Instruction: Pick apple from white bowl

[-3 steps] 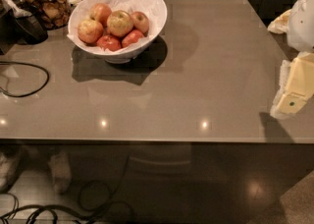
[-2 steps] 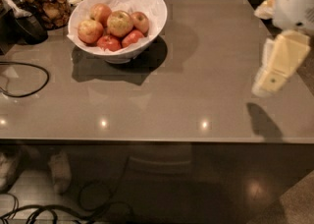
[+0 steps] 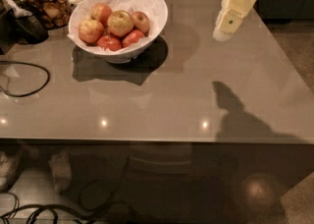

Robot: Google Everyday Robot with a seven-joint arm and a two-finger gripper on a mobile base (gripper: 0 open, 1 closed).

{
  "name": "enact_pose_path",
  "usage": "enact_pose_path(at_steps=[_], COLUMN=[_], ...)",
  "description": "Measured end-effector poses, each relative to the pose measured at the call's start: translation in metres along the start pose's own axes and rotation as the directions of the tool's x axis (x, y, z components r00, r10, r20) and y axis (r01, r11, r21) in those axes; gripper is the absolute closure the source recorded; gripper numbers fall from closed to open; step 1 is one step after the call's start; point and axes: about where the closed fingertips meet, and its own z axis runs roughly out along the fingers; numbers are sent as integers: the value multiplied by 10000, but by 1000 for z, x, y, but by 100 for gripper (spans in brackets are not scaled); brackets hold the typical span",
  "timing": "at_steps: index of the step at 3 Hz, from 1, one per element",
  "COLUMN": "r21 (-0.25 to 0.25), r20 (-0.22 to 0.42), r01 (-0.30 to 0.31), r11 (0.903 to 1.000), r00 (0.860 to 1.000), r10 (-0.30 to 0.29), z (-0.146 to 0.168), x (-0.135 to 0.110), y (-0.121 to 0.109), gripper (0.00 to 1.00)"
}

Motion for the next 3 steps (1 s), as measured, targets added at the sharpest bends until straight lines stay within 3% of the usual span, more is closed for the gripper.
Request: enact_pose_path(at_steps=[1,2,3], r21=[411,516,722], r20=[359,1092,2420], r01=[150,38,-362], r11=[9990,9987,9967], r00=[9992,9940,9701], r10=[-165,-94,177], z=[-9,4,21], x=[-16,-21,-41], y=[-11,-15,-36], gripper=[0,0,0])
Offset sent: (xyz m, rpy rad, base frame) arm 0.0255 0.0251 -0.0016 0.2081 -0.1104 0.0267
